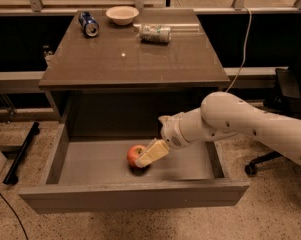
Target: Pick apple from top drawer and place on counter
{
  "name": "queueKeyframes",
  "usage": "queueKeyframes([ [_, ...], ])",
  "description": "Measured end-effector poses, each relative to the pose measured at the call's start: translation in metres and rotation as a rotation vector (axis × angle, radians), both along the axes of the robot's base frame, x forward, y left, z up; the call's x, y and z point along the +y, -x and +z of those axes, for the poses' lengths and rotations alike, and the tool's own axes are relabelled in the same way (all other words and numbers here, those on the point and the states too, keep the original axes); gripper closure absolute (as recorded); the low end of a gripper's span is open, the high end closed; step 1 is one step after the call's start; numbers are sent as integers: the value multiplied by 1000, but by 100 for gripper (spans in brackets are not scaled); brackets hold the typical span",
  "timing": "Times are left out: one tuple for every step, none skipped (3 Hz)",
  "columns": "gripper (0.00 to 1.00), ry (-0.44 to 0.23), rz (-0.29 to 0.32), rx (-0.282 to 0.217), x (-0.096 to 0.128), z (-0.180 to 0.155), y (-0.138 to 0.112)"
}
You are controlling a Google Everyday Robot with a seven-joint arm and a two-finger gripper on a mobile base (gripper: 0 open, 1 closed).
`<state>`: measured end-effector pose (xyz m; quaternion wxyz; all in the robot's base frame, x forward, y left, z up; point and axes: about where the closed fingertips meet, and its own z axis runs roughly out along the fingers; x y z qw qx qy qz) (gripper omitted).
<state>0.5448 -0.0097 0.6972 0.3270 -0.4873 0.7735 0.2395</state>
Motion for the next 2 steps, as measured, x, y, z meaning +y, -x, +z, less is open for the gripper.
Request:
queueKeyframes([
  [0,12,-51,51,-3,-27,1],
  [0,4,-80,77,-2,-45,2],
])
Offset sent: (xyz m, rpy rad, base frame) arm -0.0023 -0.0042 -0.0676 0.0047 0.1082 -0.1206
